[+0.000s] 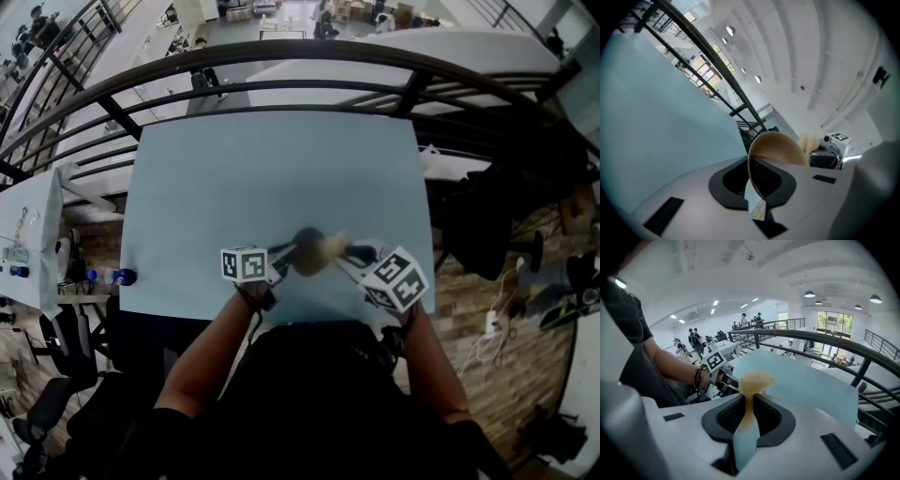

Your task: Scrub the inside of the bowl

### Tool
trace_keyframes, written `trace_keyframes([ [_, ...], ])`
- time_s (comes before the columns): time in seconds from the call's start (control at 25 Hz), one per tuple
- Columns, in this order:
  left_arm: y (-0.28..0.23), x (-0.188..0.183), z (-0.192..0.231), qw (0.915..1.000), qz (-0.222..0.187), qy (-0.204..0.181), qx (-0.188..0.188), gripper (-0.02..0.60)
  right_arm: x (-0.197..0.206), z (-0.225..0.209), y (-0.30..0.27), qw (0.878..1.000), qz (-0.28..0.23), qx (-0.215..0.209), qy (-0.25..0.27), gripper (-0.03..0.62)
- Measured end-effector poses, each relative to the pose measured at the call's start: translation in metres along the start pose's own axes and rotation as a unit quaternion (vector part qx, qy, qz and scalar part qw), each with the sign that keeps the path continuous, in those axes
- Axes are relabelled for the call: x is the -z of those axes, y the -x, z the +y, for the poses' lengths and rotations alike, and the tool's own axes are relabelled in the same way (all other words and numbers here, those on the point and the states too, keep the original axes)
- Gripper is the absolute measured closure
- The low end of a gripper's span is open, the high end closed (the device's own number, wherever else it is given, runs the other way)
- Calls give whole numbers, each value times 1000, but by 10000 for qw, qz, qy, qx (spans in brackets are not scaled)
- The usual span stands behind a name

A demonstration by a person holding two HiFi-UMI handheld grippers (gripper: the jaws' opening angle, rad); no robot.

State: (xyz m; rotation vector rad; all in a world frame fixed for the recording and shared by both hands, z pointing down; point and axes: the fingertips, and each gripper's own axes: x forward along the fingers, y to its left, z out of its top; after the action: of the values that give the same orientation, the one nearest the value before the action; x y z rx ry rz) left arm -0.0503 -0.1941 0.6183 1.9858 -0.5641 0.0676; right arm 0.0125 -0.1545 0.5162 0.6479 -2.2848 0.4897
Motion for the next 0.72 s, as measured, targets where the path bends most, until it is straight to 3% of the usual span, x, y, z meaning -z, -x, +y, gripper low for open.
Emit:
trace_keyframes([
  [0.2, 2, 3, -22, 9958, -40, 253, 879, 577, -13, 14, 2, 9994, -216, -265, -8, 530],
  [0.44, 5, 13, -48, 9886, 183, 81, 1493, 577, -25, 6, 7, 9989, -419, -198, 5, 530],
  [0.6, 12, 18, -72, 9780, 288, -66, 2064, 577, -30, 6, 7, 9976, -556, -379, -143, 530],
  [0.72, 17, 17, -97, 9643, 246, -413, 2602, 577, -26, 8, 3, 9974, -491, -530, -31, 531],
])
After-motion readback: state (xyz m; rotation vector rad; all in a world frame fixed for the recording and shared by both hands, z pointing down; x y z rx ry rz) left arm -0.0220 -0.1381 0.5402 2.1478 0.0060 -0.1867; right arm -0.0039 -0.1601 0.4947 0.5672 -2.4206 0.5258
